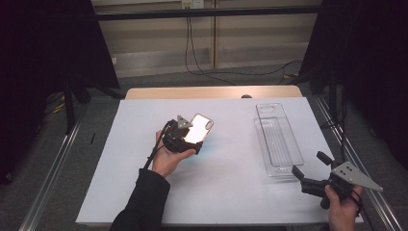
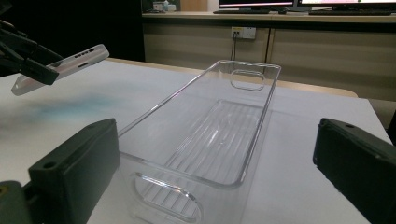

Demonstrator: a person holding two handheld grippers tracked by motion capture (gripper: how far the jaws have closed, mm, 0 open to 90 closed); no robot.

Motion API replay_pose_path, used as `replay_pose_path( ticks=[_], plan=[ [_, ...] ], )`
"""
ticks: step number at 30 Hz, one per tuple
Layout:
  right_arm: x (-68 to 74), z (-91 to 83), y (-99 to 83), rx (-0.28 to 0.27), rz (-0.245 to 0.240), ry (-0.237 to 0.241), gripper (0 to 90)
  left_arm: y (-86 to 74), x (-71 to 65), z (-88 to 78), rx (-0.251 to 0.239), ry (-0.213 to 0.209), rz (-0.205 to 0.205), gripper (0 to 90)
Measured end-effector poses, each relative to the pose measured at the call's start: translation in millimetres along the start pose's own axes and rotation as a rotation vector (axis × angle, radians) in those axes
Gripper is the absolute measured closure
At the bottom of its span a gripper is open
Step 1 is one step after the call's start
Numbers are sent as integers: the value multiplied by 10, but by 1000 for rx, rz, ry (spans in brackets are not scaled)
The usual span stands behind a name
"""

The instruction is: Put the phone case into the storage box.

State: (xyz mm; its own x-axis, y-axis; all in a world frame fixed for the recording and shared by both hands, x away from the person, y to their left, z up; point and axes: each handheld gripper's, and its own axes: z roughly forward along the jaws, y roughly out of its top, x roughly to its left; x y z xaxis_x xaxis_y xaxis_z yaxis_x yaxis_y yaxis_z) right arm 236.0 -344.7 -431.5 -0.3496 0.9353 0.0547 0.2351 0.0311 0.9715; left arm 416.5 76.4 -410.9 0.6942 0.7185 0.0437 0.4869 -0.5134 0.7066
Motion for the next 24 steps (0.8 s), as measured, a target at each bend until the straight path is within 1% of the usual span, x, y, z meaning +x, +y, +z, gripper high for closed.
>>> replay_pose_path(
  ticks=[1,2,3,4,6,8,10,12,14,15,17,20,21,22,23,24],
  plan=[
    [0,-1,0,0,-2,0,2,-5,0,0,-9,0,1,171],
    [0,-1,0,0,-3,0,2,-10,-3,-7,-25,-3,-9,171],
    [0,1,-1,1,-4,1,2,-10,-1,-15,-24,2,1,171],
    [1,1,-1,2,-3,1,2,-10,-8,-23,-33,10,5,171],
    [0,2,-2,2,-6,3,2,-8,-11,-49,-51,8,3,171],
    [1,1,-2,2,-8,3,2,-4,-15,-89,-71,18,14,171],
    [2,0,-2,2,-9,3,2,-12,-1,-113,-103,20,4,171],
    [4,0,-1,2,-7,3,1,-25,24,-129,-119,33,5,171],
    [7,-1,0,0,-7,8,0,-46,47,-146,-132,38,-5,171],
    [9,-2,3,-3,-6,13,0,-53,60,-159,-135,47,4,171],
    [10,-2,6,-9,-7,20,0,-64,69,-182,-148,50,-7,171],
    [15,1,10,-14,-8,21,0,-74,65,-236,-161,61,-4,171],
    [17,1,11,-17,-11,22,0,-89,61,-260,-162,49,-17,171],
    [18,2,13,-14,-18,23,0,-103,56,-273,-161,54,-18,171],
    [20,4,14,-2,-22,21,0,-127,42,-293,-160,65,-8,171],
    [15,14,10,11,-25,20,0,-166,40,-320,-156,68,-2,171]
  ],
)
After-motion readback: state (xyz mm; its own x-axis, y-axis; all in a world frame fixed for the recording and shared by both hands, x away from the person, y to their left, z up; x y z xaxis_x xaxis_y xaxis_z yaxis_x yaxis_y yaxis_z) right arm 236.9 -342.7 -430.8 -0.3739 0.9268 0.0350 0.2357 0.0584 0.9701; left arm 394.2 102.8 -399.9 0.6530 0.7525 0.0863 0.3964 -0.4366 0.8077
